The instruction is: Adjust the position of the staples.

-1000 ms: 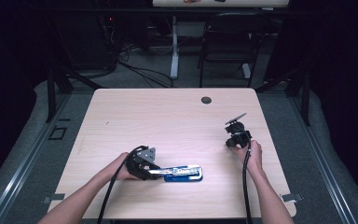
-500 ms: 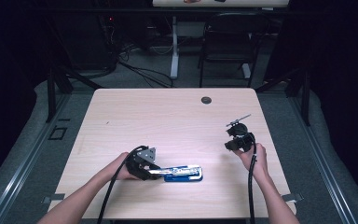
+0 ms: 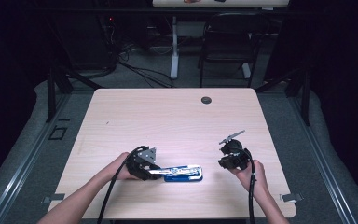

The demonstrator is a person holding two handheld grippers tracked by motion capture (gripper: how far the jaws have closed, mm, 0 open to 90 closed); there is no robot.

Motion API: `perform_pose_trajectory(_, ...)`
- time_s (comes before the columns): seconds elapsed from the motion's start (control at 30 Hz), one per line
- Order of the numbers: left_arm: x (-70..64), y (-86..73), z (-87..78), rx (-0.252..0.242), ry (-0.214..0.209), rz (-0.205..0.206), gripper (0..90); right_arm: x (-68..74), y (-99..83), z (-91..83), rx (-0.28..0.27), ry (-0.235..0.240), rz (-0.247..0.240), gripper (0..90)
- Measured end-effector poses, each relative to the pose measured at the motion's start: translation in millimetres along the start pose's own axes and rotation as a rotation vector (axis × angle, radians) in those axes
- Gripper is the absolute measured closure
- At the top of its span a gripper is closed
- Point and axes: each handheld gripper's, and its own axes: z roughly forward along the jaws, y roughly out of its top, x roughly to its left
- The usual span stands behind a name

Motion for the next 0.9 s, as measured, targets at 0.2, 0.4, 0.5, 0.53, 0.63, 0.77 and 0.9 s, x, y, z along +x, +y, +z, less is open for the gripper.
perform_pose_trajectory(0.2,2.0,0.9,0.1,0.008,-0.019,0.001,65.3,3.4,-14.3,-6.3,-0.004,0.031,-0.007,78.2)
perform_pose_trajectory(0.4,3.1,0.0,0.6,0.001,-0.027,0.003,65.3,6.7,-10.8,10.0,0.097,0.026,-0.046,78.1)
perform_pose_trajectory(0.5,3.2,-0.1,0.8,0.001,-0.024,0.002,65.2,15.8,-13.8,23.4,-0.002,0.035,-0.023,78.1)
perform_pose_trajectory(0.53,3.2,-0.1,0.8,0.001,-0.024,0.002,65.2,16.6,-14.2,25.7,-0.002,0.031,-0.035,78.2)
perform_pose_trajectory(0.63,3.2,-0.2,1.0,-0.002,-0.027,-0.003,65.3,19.7,-15.2,29.7,0.012,0.031,-0.039,78.1)
perform_pose_trajectory(0.77,4.1,-0.3,0.9,0.000,-0.037,-0.007,65.1,26.2,-19.5,38.9,-0.009,0.036,-0.014,77.5)
perform_pose_trajectory(0.9,3.3,-0.6,1.7,-0.008,-0.026,-0.011,65.2,22.5,-18.8,39.3,0.003,0.040,-0.064,75.4)
